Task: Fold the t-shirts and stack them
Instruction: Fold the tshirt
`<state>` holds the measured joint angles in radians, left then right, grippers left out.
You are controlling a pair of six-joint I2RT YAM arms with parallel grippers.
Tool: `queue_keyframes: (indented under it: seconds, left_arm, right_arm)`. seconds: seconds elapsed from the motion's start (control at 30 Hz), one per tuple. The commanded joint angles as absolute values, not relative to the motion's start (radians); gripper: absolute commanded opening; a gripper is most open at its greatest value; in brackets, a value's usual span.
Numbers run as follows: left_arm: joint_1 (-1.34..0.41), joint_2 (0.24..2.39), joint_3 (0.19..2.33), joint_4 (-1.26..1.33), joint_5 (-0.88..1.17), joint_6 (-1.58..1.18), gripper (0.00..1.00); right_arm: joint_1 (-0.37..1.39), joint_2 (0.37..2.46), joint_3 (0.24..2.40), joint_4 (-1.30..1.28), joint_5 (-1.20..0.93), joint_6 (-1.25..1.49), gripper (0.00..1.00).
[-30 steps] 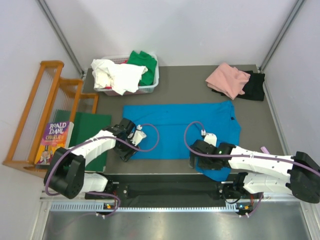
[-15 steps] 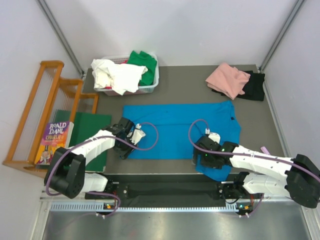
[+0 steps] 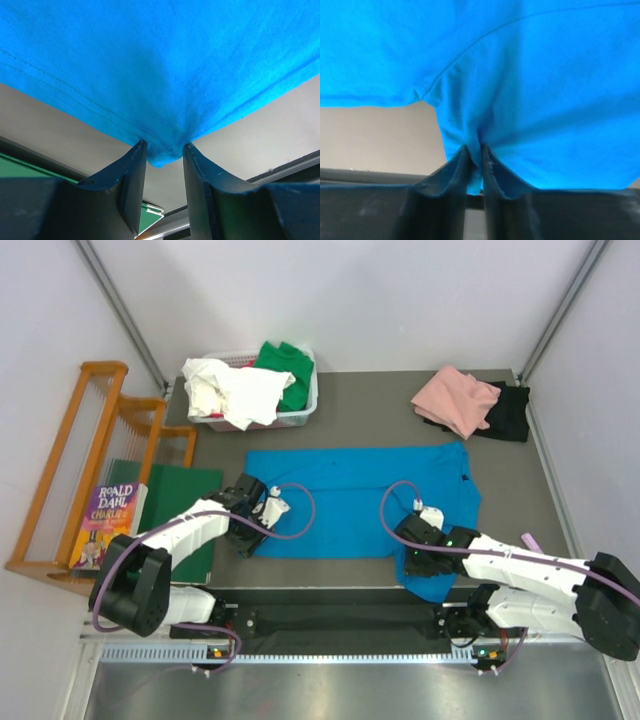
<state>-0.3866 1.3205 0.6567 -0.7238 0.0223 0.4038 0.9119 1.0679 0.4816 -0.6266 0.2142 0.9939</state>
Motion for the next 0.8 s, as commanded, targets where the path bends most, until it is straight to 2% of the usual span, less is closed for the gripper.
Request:
queue_keyframes:
  seconds: [0.0, 0.37, 0.77]
  left_arm:
    - [-0.376, 1.347, 0.655, -0.681, 0.009, 0.423, 0.40]
    - [-0.361, 1.330, 0.683, -0.647, -0.051, 0.413, 0.39]
    - [-0.334, 1.170, 0.804, -0.825, -0.061, 0.425, 0.39]
  right_arm:
    - [0.907, 1.074, 0.456, -0.591, 0.170, 1.023, 0.00]
    - [0.908, 0.915, 0.522, -0.762, 0.196, 1.042, 0.00]
    - [0.911, 0.727, 0.609, -0.994, 0.218, 1.043, 0.00]
